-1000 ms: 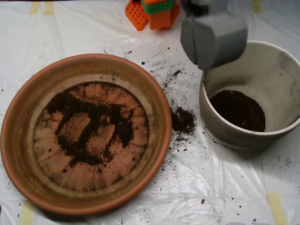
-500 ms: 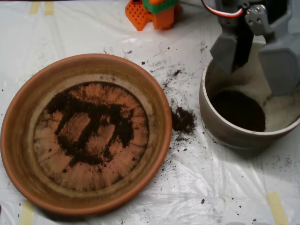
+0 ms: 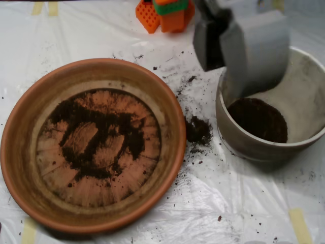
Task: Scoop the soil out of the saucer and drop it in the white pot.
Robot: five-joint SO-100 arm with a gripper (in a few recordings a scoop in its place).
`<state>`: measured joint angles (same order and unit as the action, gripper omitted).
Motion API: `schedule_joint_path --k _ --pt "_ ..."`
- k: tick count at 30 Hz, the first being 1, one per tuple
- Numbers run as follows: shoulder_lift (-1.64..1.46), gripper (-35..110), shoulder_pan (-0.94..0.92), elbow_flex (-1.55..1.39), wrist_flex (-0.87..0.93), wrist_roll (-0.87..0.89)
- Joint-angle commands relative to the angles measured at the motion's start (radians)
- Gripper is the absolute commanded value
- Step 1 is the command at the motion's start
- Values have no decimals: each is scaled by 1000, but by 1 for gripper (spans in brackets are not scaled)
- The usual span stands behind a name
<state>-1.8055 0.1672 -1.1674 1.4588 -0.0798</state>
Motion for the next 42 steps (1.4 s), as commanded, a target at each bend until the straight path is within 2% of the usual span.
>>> schedule_joint_path --k 1,6,11,24,30,35,42 --pt "-178 34 -115 -94 -43 12" --pt "-213 35 -275 -304 -120 -26" --pt "-196 38 -385 -534 -268 -156" --pt "-87 40 -506 -844 -469 -476" --pt "15 40 -515 -827 -413 -534" --pt "216 39 -537 -669 -305 -518" --pt "362 40 -560 -531 -328 -486"
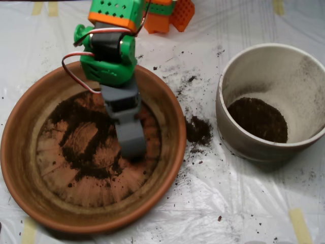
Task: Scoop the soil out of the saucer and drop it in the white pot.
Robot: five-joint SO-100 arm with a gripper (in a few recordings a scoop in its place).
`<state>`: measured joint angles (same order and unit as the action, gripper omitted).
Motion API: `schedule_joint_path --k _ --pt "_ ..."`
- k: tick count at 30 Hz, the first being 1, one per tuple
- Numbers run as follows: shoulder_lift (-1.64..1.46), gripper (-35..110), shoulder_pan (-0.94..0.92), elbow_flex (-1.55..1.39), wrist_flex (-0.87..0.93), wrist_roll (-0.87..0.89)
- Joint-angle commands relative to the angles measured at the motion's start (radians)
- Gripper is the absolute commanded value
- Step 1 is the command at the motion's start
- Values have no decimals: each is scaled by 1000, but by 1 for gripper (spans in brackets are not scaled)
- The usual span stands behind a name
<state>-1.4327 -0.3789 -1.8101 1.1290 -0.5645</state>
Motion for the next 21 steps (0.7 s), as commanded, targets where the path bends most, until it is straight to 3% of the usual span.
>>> schedule_joint_path --k 1,11,21 --pt "12 40 -5 130 12 -3" --pt "146 41 67 233 89 -23" --pt "156 39 -34 202 83 -153"
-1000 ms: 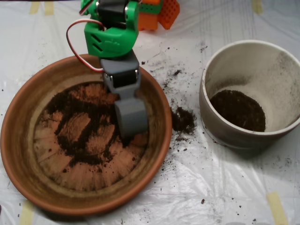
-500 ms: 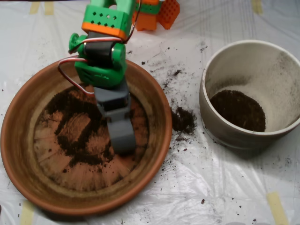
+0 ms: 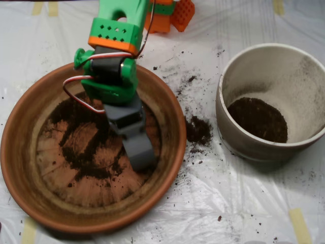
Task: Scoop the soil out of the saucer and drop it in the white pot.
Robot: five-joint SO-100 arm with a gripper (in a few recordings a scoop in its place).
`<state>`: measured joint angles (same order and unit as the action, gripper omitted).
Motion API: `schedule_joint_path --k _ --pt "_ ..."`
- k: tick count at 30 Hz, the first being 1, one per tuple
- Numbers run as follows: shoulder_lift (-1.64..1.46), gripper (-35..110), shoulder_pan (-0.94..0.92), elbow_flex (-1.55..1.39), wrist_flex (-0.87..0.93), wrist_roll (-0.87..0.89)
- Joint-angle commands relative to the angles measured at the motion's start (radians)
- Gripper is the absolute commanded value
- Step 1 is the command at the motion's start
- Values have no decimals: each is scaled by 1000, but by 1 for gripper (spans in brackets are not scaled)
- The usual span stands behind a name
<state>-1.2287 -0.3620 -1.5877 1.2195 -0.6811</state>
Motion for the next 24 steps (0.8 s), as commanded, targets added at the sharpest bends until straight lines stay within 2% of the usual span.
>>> schedule_joint_path --k 1,7,13,24 --pt "-60 39 -60 -49 -26 -54" --pt "-149 34 -86 -225 -149 -129" --pt "-265 35 -37 -377 -222 -149" --pt "-291 24 -41 -422 -227 -178"
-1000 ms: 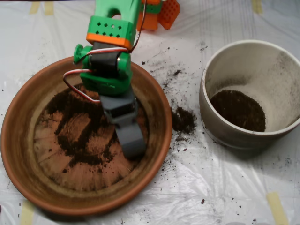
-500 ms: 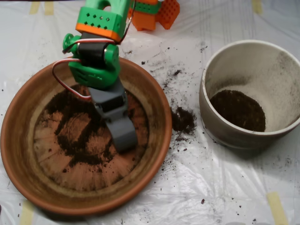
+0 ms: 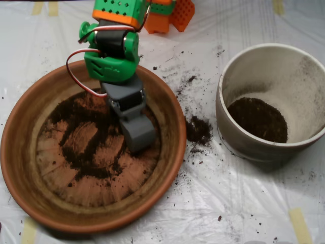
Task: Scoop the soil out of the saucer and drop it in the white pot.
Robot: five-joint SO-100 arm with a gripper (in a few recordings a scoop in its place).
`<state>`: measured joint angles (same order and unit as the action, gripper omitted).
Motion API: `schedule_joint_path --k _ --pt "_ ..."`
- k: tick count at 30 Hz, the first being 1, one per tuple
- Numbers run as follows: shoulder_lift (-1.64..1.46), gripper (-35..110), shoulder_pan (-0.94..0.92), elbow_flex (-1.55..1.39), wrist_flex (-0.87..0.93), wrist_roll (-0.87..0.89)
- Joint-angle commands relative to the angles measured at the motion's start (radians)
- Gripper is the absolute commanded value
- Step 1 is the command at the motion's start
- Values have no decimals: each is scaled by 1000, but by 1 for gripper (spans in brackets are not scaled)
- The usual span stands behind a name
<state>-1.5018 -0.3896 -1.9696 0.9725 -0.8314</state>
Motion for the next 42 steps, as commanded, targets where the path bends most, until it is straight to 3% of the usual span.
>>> schedule_joint_path --k 1,6,14,25,42 --pt "-20 21 -12 -44 17 -29" --pt "-81 10 14 -121 -38 -34" --pt "-115 13 20 -161 -67 -26" --pt "-229 7 14 -295 -225 -55" --pt "-258 -1 -60 -285 -308 -126"
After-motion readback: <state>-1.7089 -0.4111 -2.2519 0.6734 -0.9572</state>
